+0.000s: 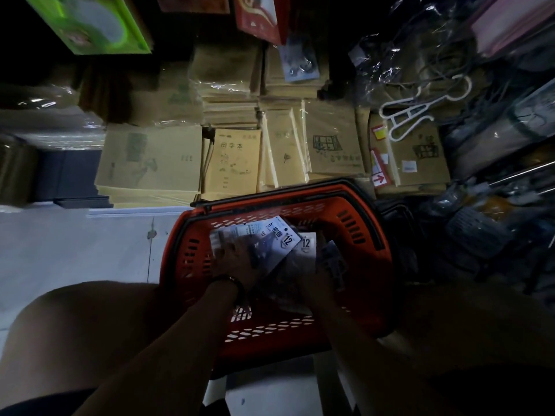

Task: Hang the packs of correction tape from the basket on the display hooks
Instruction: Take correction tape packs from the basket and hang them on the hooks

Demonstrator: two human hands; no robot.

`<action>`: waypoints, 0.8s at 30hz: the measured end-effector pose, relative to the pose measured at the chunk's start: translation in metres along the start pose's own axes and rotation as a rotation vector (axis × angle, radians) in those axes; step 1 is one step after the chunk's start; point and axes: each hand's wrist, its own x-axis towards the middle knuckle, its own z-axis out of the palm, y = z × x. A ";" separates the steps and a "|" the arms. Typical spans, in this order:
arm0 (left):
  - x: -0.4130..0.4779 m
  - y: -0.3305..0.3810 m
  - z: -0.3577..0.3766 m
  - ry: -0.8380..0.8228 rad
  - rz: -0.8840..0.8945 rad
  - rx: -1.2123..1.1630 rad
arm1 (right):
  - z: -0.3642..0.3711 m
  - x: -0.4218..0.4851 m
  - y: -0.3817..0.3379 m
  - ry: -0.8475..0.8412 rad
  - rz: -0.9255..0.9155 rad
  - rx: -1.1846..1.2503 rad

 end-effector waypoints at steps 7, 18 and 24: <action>-0.004 0.006 0.003 0.042 -0.065 -0.236 | -0.019 -0.031 -0.026 0.037 0.005 0.261; -0.036 0.024 -0.030 -0.082 0.024 -0.400 | -0.042 -0.024 -0.016 0.176 -0.045 0.360; -0.103 0.031 -0.059 -0.021 0.027 -0.819 | -0.043 -0.080 -0.058 0.255 -0.275 0.326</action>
